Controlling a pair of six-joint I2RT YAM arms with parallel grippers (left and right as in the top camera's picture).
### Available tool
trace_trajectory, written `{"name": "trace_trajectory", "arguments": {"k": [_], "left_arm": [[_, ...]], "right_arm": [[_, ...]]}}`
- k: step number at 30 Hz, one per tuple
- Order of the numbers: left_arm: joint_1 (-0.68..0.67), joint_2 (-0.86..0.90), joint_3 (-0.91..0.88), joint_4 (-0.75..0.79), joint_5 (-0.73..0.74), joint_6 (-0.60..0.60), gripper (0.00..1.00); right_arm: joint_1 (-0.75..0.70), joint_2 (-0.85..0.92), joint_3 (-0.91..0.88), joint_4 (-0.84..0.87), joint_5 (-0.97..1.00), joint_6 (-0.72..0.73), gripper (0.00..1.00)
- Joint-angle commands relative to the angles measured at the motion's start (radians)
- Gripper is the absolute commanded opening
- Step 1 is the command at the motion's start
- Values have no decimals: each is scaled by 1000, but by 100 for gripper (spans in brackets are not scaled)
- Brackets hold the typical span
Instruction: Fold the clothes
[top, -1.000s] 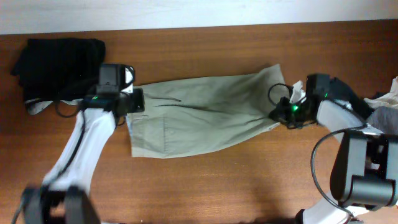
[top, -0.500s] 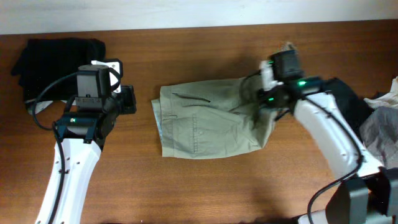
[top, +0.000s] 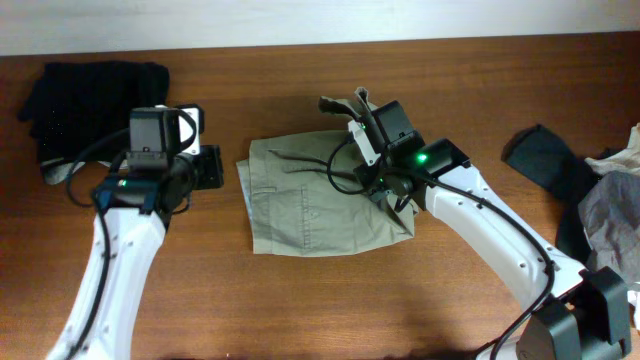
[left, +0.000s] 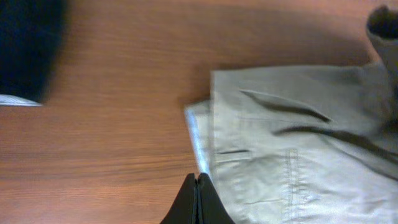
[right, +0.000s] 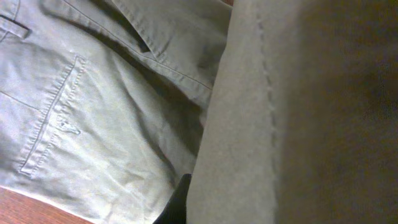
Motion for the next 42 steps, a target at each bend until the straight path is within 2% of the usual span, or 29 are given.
{"name": "trace_trajectory", "arguments": {"k": [1, 5, 10, 14, 21, 26, 33, 42], "left_arm": [[2, 146, -24, 39, 165, -11, 1], [1, 298, -24, 66, 267, 19, 0], [-16, 406, -24, 131, 338, 45, 0], [-54, 444, -24, 158, 323, 52, 0], [-105, 535, -24, 159, 202, 51, 0], [-110, 607, -24, 157, 190, 47, 1], [-110, 631, -24, 156, 183, 43, 1], [-110, 631, -24, 155, 183, 43, 1]], "right_arm": [[8, 8, 16, 5, 8, 8, 4], [8, 8, 16, 6, 8, 8, 4], [8, 8, 16, 6, 8, 8, 4], [8, 8, 16, 6, 8, 8, 4], [8, 7, 16, 6, 3, 35, 4], [15, -2, 32, 8, -59, 61, 4], [174, -41, 168, 26, -71, 41, 4], [275, 29, 166, 10, -78, 42, 4]]}}
